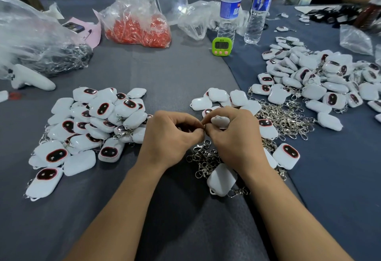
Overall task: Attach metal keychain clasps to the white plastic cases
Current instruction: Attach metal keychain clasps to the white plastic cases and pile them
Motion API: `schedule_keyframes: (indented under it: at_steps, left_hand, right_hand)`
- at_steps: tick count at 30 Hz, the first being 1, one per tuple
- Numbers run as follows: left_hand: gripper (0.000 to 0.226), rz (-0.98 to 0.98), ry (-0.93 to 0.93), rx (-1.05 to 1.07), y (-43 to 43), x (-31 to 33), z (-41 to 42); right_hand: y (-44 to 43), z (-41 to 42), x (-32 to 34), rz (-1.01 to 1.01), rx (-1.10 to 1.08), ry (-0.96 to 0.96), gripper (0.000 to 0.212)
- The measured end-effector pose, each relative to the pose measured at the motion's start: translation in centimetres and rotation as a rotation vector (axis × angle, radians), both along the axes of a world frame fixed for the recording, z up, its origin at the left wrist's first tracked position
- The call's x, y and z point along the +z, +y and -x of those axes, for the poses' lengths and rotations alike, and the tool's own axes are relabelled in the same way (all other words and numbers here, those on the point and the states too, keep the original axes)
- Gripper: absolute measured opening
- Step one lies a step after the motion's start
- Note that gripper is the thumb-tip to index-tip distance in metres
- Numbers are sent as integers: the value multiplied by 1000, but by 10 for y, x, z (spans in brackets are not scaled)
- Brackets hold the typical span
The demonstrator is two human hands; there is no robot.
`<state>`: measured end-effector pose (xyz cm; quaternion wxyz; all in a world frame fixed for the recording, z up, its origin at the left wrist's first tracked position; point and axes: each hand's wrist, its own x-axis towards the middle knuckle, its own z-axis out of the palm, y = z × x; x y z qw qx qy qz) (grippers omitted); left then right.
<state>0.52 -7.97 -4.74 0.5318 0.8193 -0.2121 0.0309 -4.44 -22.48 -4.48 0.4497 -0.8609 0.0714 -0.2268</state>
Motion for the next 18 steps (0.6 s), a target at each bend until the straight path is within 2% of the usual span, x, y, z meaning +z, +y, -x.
schedule_keyframes:
  at_steps: [5, 8, 11, 14, 16, 18]
  left_hand:
    - [9, 13, 20, 26, -3, 0, 1]
    - [10, 104, 96, 28, -5, 0, 1]
    - [18, 177, 173, 30, -6, 0, 0]
    - [12, 215, 230, 14, -6, 1, -1]
    - [9, 218, 220, 27, -6, 1, -1]
    - [7, 173, 103, 110, -4, 0, -1]
  right_hand:
    - [1, 0, 0, -32, 10, -4, 36]
    - [1, 0, -1, -29, 6, -29, 41]
    - [2, 0, 0, -39, 4, -61, 33]
    - [3, 0, 2, -65, 15, -85, 34]
    - [1, 0, 2, -108, 25, -54, 28]
    - [-1, -2, 2, -150, 3, 18, 22]
